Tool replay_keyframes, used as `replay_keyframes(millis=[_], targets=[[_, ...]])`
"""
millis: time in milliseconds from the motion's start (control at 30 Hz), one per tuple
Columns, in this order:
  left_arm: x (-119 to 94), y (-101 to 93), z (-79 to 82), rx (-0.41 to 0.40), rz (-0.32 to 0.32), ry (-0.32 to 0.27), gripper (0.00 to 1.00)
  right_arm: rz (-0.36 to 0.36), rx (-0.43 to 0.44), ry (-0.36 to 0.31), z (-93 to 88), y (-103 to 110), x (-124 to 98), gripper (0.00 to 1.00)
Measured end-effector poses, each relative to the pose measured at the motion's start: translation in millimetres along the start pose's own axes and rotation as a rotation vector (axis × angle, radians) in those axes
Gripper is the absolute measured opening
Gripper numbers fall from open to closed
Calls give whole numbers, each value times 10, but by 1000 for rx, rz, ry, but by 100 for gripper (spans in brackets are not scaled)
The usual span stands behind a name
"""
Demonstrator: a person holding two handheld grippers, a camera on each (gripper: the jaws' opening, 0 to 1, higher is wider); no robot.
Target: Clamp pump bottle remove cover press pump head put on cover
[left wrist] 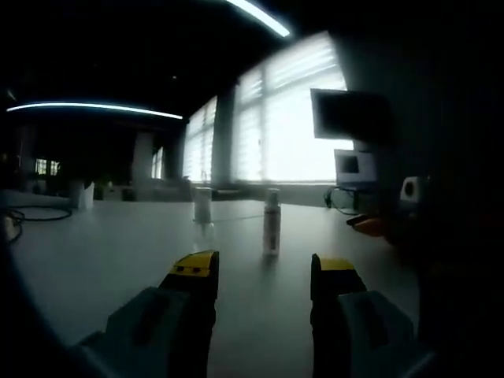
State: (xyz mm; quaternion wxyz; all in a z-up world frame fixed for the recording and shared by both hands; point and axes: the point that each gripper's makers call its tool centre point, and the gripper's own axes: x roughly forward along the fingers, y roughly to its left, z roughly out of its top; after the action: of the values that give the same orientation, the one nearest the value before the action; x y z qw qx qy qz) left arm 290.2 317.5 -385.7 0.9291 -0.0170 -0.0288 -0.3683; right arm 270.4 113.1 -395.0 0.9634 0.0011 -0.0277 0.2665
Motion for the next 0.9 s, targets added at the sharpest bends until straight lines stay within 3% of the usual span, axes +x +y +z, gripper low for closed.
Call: replay_keyframes(millis=[467, 900], targets=[[41, -50, -10, 12, -7, 18, 38, -6, 2, 0, -5, -18, -1, 18], [163, 70, 47, -10, 48, 39, 35, -8, 0, -7, 8, -15, -4, 18]])
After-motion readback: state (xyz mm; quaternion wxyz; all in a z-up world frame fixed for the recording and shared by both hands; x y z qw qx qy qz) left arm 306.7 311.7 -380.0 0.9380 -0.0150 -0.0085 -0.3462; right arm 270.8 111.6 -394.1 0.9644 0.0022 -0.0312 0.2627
